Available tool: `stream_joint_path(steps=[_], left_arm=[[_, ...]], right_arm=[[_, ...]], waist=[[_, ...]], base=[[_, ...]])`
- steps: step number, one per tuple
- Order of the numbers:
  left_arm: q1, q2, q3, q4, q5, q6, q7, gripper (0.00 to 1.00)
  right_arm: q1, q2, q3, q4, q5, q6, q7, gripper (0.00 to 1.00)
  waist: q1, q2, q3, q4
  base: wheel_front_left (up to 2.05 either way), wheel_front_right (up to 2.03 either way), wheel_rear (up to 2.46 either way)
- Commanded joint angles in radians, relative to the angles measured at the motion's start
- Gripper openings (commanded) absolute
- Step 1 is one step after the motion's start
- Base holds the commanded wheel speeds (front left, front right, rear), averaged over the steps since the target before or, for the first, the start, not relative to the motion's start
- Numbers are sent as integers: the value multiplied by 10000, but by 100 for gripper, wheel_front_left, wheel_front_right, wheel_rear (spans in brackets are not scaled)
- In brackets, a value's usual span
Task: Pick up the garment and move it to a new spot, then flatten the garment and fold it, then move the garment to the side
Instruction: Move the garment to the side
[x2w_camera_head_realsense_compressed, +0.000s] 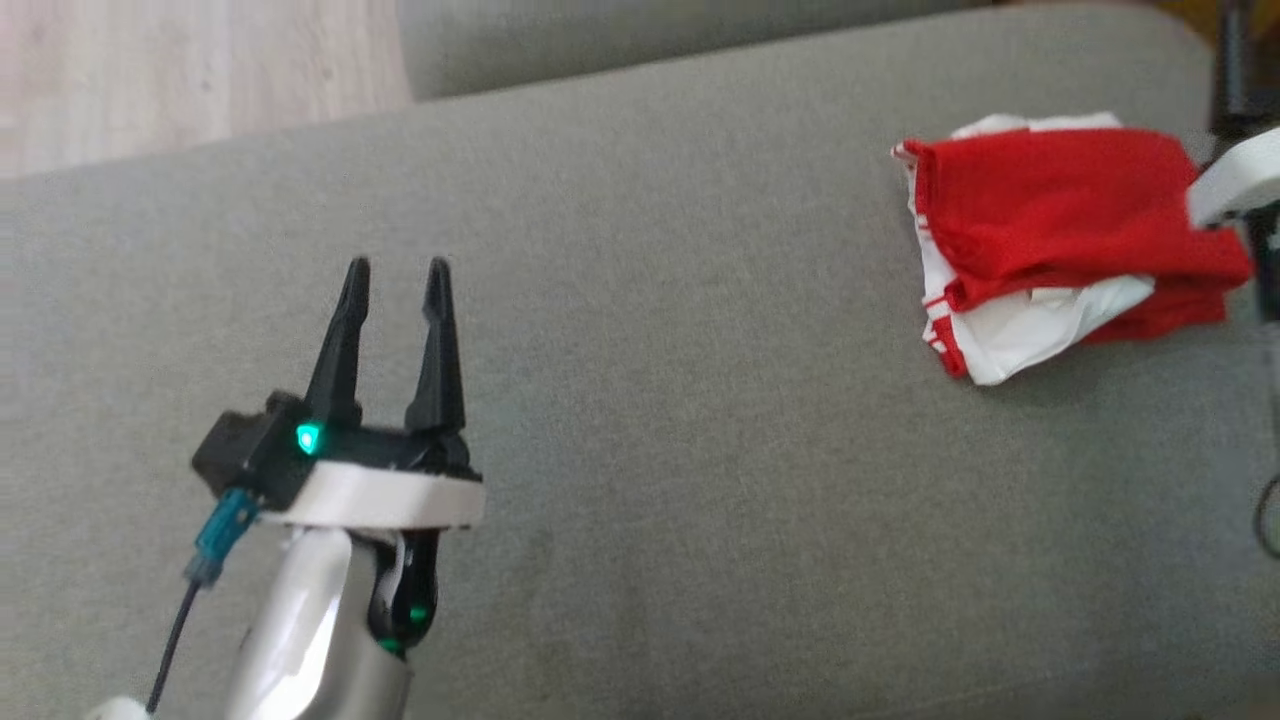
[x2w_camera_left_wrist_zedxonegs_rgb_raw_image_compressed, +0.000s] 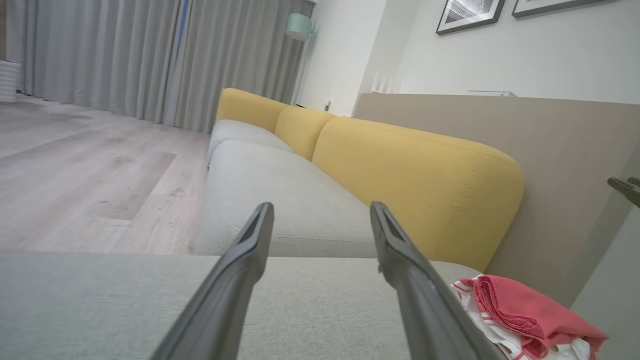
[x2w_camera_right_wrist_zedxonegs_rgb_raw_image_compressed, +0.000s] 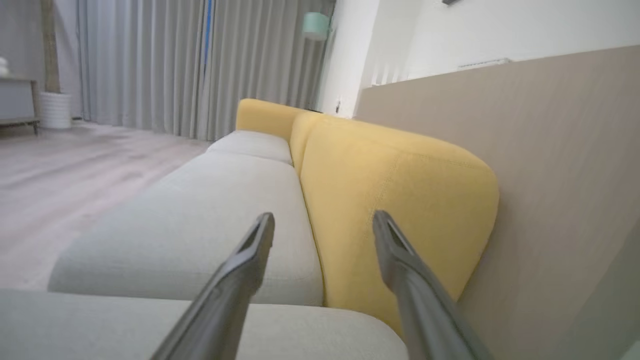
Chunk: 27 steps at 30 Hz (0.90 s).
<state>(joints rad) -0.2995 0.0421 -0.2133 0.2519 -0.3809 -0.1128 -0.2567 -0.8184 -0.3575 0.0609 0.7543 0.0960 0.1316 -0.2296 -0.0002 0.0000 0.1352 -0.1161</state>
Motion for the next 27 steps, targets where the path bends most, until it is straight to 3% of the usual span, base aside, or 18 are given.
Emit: stream_joint_path(steps=[1, 15, 27], left_arm=[[-90, 81, 415, -339, -46, 48, -51, 100], [1316, 81, 918, -260, -208, 242, -51, 100], [2142, 81, 952, -447, -472, 14, -51, 100]], right_arm=[[194, 91, 90, -412, 61, -9, -2, 100], [3778, 2721, -963, -3714, 833, -9, 4, 100], [6950, 3069, -373, -4652, 1216, -9, -316, 100]], waist=[[2, 0, -418, 203], [2, 0, -1400, 1021], [2, 0, -1446, 1151]], base=[[0, 0, 0], [0, 0, 0], [0, 0, 0]])
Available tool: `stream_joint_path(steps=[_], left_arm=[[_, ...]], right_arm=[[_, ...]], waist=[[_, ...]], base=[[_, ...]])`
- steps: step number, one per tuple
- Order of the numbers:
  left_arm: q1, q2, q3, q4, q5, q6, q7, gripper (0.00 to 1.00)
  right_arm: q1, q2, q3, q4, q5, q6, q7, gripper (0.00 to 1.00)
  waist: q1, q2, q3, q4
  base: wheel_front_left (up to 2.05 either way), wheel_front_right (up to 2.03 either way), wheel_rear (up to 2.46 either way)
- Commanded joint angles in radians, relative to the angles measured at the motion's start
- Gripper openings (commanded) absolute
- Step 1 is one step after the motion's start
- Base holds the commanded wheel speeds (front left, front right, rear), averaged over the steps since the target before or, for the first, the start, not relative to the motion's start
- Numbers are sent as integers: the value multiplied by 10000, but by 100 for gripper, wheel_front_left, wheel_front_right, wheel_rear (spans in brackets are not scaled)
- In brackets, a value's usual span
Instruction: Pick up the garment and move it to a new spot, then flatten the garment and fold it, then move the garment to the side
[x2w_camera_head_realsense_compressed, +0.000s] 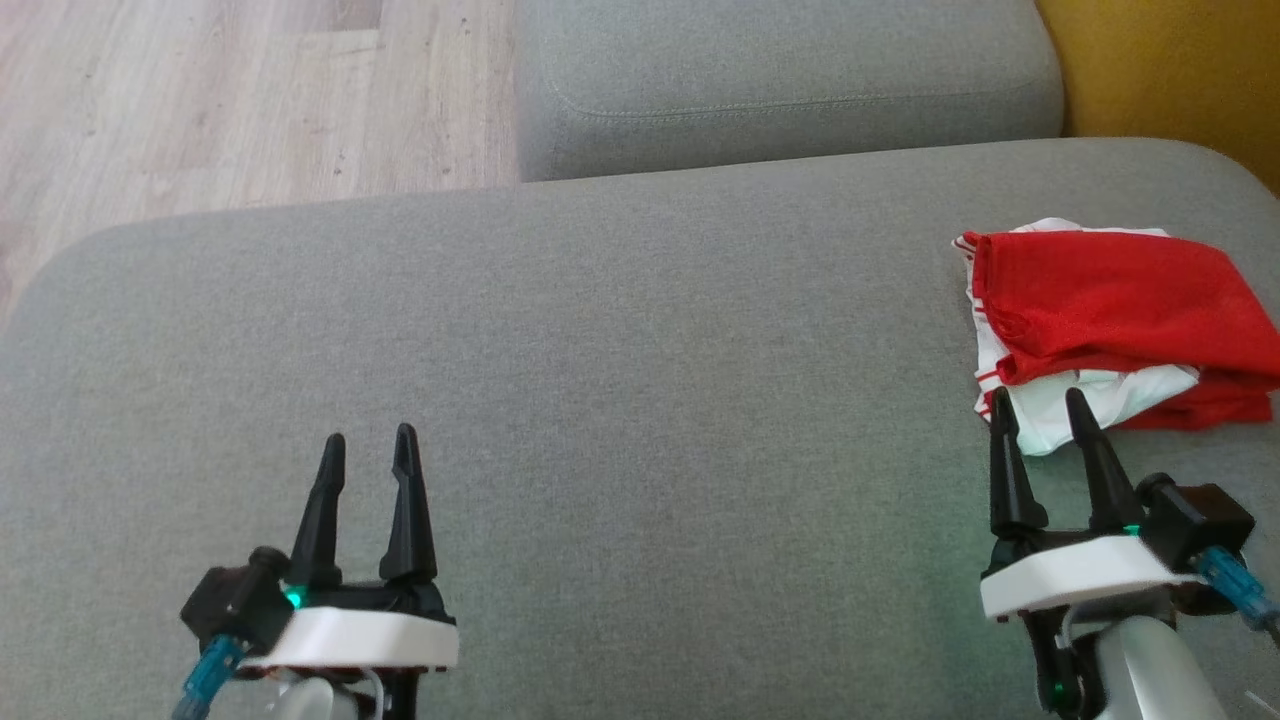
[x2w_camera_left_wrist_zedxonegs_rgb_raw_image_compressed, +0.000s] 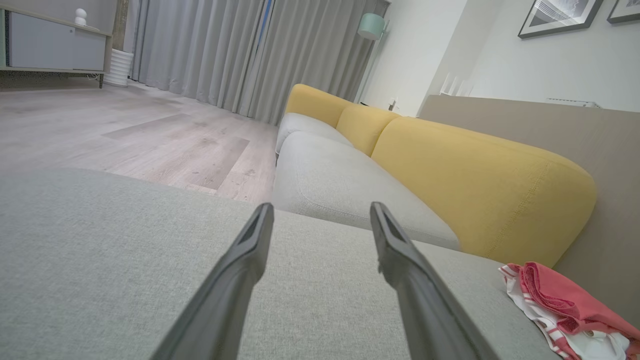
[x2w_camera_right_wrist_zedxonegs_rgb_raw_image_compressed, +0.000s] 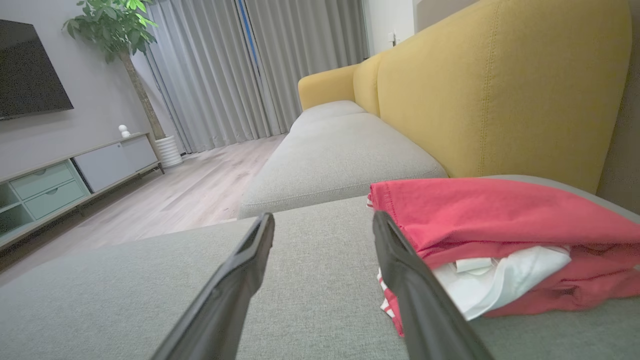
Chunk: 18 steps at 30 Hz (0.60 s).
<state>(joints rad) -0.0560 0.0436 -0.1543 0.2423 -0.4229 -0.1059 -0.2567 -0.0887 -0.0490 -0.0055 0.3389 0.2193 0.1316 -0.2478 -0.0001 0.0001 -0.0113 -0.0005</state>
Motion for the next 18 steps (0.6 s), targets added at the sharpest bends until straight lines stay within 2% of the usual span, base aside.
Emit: stream_joint_path(steps=[1, 18], left_arm=[[-271, 66, 328, -353, -44, -72, -51, 100], [-210, 66, 356, -527, -148, -201, -51, 100]], right_arm=[[-255, -16, 306, -603, -28, -9, -135, 100], [-104, -13, 410, -1105, -66, -9, -138, 100]], waist=[[1, -1, 30, -8], [1, -1, 11, -139]], base=[[0, 0, 0], [0, 0, 0]])
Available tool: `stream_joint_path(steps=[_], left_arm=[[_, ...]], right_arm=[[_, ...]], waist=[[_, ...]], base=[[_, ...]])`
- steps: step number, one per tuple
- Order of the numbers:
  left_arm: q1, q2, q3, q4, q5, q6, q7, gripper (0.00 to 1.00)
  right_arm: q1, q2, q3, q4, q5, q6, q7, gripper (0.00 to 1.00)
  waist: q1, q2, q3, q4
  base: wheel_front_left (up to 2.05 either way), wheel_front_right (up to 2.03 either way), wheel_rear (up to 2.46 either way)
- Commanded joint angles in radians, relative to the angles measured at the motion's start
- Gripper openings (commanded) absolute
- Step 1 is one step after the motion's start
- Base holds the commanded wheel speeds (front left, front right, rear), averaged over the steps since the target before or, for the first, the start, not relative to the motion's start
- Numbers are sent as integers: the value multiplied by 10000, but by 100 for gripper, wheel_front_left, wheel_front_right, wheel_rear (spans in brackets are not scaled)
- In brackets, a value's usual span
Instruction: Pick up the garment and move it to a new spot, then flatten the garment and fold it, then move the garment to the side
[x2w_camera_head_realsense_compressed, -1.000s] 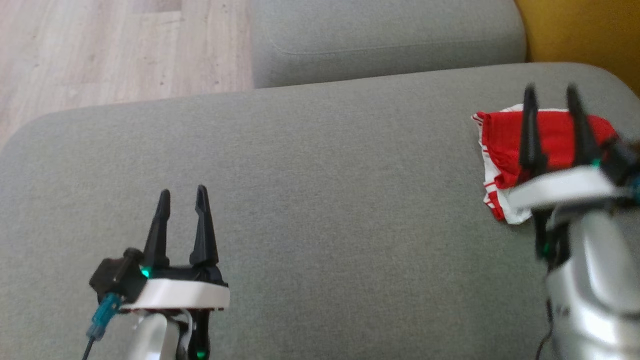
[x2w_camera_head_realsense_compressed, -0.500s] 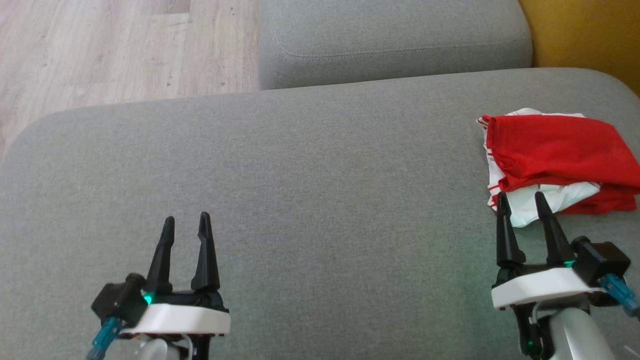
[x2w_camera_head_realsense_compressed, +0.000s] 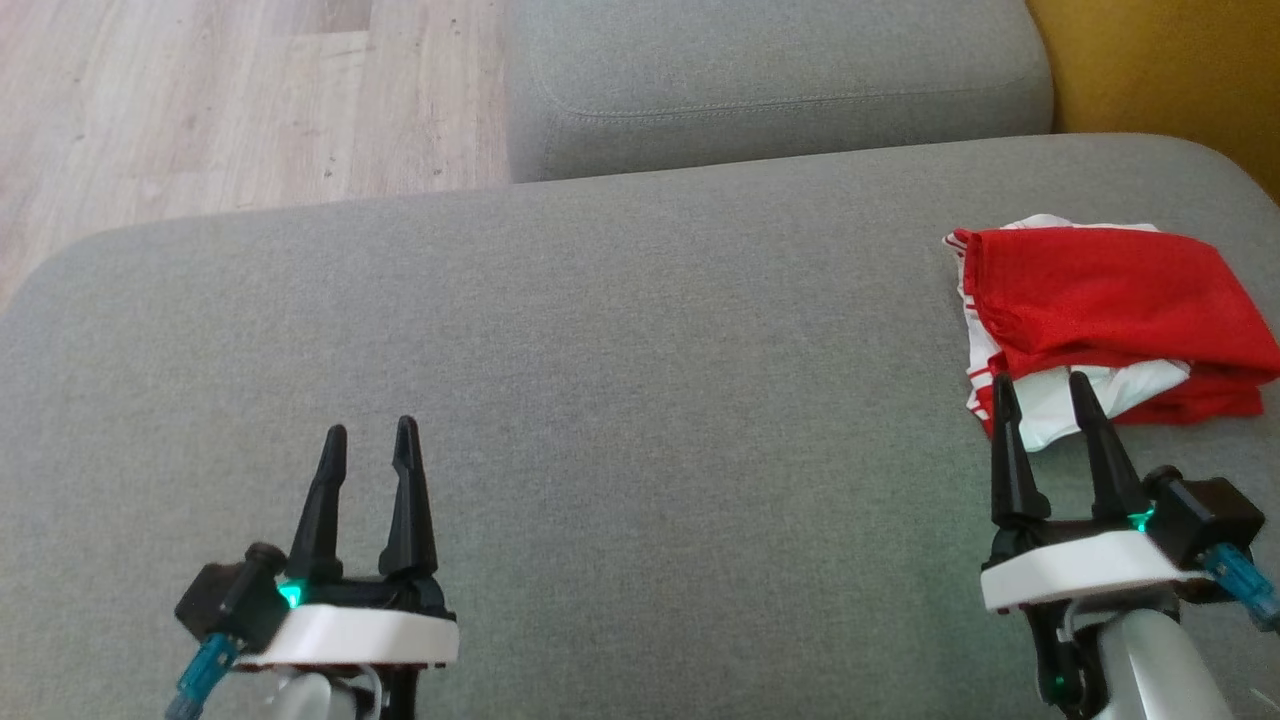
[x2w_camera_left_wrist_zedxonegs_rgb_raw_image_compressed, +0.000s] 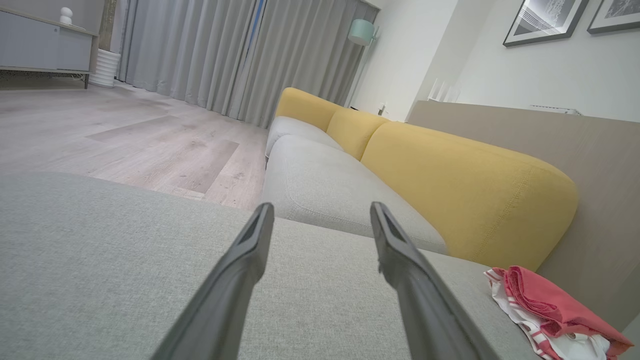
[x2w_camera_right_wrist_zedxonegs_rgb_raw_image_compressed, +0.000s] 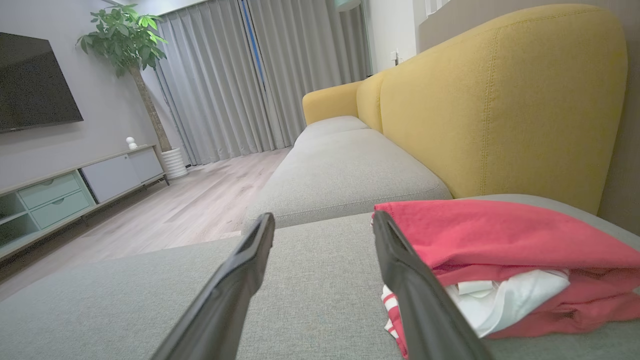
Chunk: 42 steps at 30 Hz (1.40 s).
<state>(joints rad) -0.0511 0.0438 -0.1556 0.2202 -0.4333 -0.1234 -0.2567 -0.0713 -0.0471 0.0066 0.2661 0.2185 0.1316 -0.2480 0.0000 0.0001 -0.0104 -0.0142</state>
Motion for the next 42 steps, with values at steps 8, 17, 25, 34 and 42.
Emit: stream_joint_path(steps=[8, 17, 25, 34, 42], left_arm=[[-296, 64, 424, -256, -91, -45, -51, 100], [25, -6, 27, 302, -107, 2, 7, 0], [88, 16, 101, 488, -771, -1, 183, 0], [31, 50, 260, 488, -1643, -7, 422, 0], [-12, 74, 408, 468, -2411, -12, 638, 0]], right_arm=[[-265, -32, 305, -428, 8, -9, -137, 100], [42, 6, 116, 200, 23, 0, 21, 0], [105, 4, 70, 390, 792, -1, 210, 0], [69, -7, -20, 345, 1801, -1, 464, 0], [38, -14, -100, 304, 2694, -2, 690, 0]], waist=[[0, -1, 66, -26], [0, -1, 95, -31], [1, -1, 97, -22], [1, -1, 100, -9], [1, -1, 103, 2]], base=[[0, 0, 0], [0, 0, 0], [0, 0, 0], [0, 0, 0], [0, 0, 0]])
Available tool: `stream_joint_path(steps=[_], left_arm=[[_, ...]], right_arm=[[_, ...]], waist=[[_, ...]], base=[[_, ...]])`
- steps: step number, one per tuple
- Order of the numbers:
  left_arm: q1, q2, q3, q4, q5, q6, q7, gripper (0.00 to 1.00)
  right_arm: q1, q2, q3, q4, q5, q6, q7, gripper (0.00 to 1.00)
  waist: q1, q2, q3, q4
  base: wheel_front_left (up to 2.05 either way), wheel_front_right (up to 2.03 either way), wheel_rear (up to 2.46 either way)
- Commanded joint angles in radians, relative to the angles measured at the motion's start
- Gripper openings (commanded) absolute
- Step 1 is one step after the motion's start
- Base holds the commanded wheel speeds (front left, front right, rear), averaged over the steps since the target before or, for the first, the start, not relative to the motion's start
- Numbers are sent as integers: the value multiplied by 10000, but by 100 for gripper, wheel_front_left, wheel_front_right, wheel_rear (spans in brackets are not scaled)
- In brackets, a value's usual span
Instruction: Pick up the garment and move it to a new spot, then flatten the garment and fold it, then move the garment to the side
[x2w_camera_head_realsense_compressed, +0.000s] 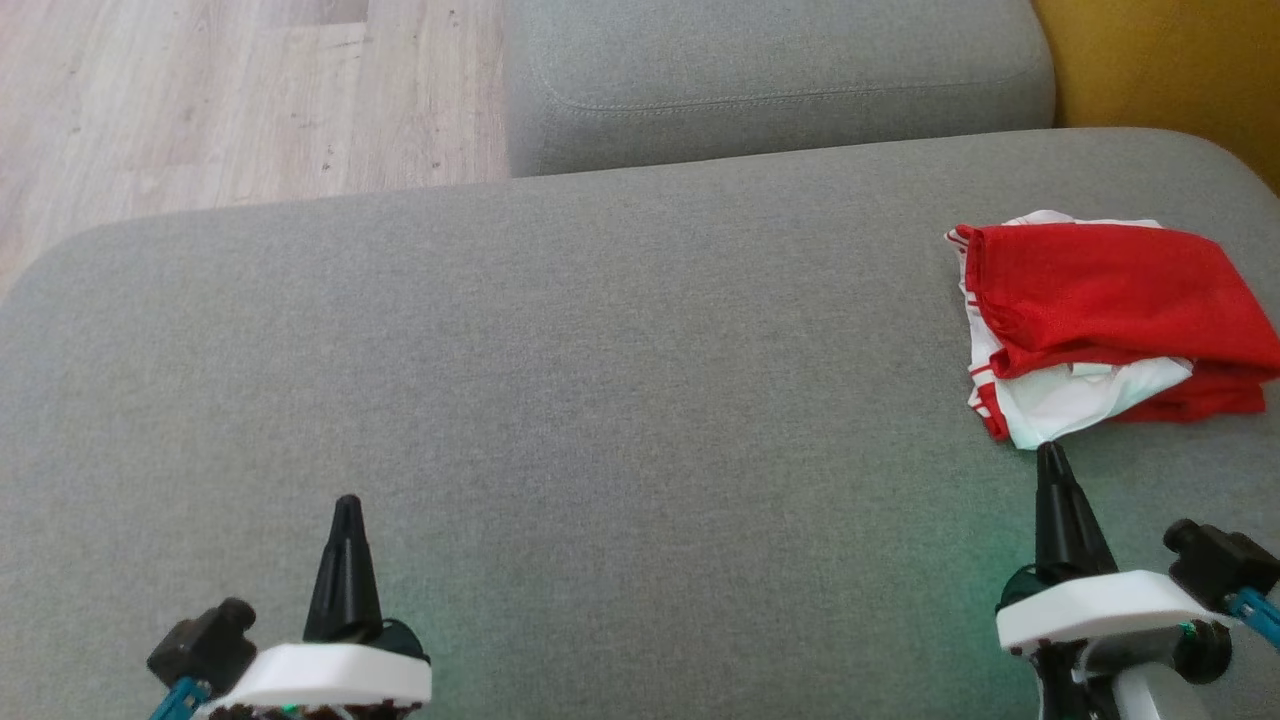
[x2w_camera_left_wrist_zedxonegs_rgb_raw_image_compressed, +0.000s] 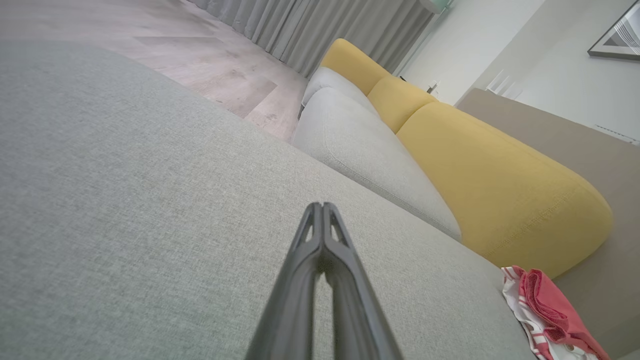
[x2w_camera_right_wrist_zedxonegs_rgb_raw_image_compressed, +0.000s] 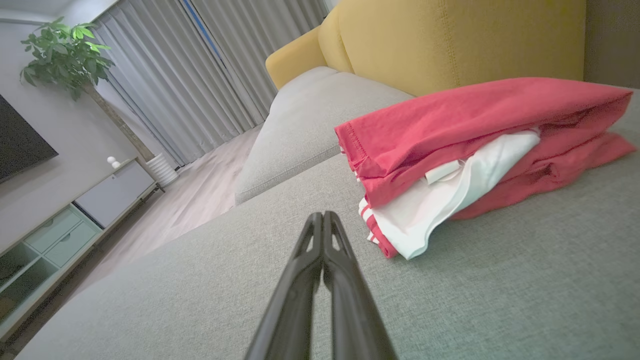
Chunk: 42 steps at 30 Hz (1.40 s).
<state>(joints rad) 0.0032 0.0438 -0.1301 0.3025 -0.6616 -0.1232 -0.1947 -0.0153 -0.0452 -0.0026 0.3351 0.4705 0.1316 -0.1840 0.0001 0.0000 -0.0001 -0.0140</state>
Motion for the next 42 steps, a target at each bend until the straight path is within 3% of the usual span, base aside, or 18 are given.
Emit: stream_joint_path(steps=[1, 42], left_arm=[[-560, 77, 172, -357, -223, -15, 45, 0], [-776, 147, 997, -452, -4098, -39, 1206, 0]], right_arm=[[-526, -34, -18, -392, 286, -2, 78, 0], [-688, -56, -449, -603, 4848, -5, 1250, 0]], waist=[[0, 0, 0, 2], [-1, 0, 13, 59]], base=[[0, 0, 0], [0, 0, 0]])
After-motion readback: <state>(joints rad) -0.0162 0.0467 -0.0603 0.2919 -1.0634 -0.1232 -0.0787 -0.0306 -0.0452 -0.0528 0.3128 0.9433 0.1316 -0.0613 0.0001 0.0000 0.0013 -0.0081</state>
